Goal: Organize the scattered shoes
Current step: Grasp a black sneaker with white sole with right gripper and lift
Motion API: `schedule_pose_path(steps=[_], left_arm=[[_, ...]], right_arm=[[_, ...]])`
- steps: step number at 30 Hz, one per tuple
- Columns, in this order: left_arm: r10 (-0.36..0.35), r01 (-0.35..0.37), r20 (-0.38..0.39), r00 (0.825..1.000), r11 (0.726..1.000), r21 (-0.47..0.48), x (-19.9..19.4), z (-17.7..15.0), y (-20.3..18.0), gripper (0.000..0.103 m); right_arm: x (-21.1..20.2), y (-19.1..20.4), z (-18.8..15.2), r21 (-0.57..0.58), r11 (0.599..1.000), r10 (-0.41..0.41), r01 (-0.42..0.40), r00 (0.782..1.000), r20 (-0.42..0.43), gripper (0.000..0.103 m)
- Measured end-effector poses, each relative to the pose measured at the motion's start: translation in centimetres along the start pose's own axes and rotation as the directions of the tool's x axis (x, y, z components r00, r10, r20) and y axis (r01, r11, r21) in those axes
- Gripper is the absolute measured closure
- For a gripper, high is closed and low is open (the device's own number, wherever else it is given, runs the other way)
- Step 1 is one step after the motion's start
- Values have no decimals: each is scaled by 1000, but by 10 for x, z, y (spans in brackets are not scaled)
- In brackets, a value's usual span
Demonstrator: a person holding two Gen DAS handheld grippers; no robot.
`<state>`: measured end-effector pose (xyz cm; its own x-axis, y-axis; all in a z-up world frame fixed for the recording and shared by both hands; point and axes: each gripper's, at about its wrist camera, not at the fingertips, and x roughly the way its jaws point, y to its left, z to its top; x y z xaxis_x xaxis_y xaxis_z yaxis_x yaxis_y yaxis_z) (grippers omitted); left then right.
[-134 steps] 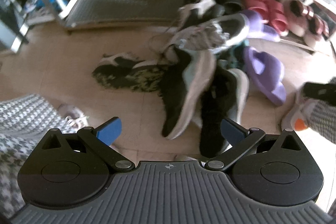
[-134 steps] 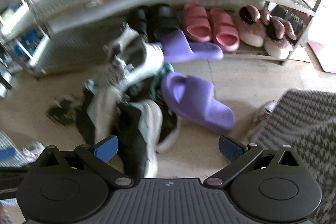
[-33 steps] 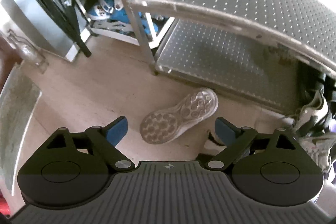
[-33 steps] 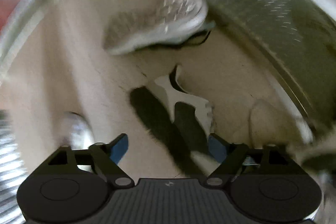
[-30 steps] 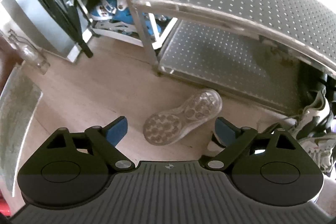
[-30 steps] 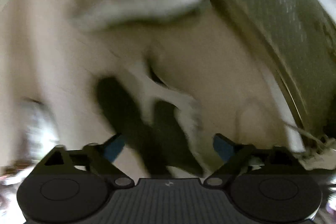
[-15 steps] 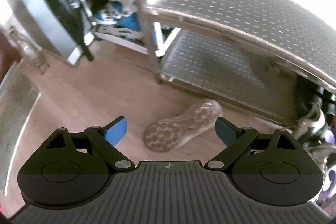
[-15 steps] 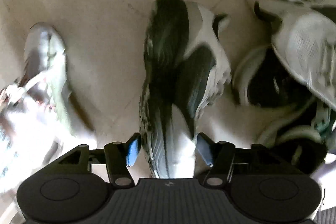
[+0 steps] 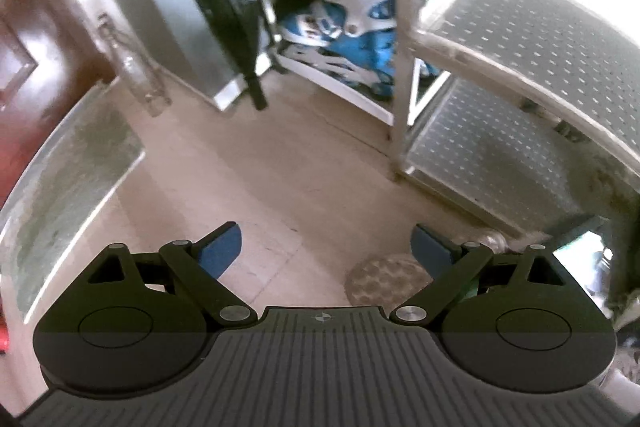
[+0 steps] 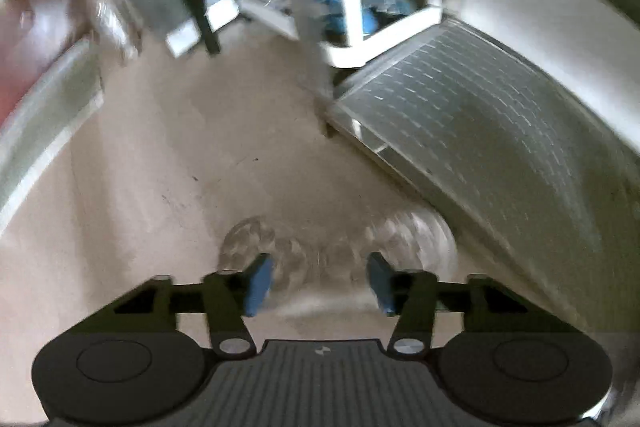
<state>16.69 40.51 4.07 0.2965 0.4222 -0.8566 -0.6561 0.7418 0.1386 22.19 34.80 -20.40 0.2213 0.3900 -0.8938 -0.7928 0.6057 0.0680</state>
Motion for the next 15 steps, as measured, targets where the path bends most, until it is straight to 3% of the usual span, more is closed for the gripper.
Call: schedule_pose_path(steps=[5, 7, 9, 12, 13, 14, 15], left_arm=[[-3, 4, -28, 1000, 1000, 16, 6, -1, -1, 8], [-19, 21, -46, 999, 999, 38, 8, -2, -5, 8], [-38, 42, -64, 997, 998, 54, 10, -3, -9, 8], [-65, 68, -64, 996, 996, 51, 6, -4, -14, 8], [-73, 76, -60, 996, 996, 56, 3, -5, -17, 8], [-80, 84, -59, 995, 995, 62, 1, -6, -20, 8], [-88, 92, -59, 994, 993, 69, 0, -6, -23, 8]], right_arm=[[57, 8, 17, 40, 998, -47, 49, 998, -51, 52], [66, 13, 5, -56, 997, -54, 49, 993, -100, 53], [51, 7, -11, -84, 996, -24, 13, 991, -130, 57], [32, -12, -36, -93, 991, 65, -91, 965, -255, 58], [24, -19, -47, -108, 987, 78, -115, 952, -297, 74], [9, -27, -72, -200, 976, 14, -87, 940, -340, 76], [-4, -34, -94, -277, 959, -44, -66, 927, -373, 71]])
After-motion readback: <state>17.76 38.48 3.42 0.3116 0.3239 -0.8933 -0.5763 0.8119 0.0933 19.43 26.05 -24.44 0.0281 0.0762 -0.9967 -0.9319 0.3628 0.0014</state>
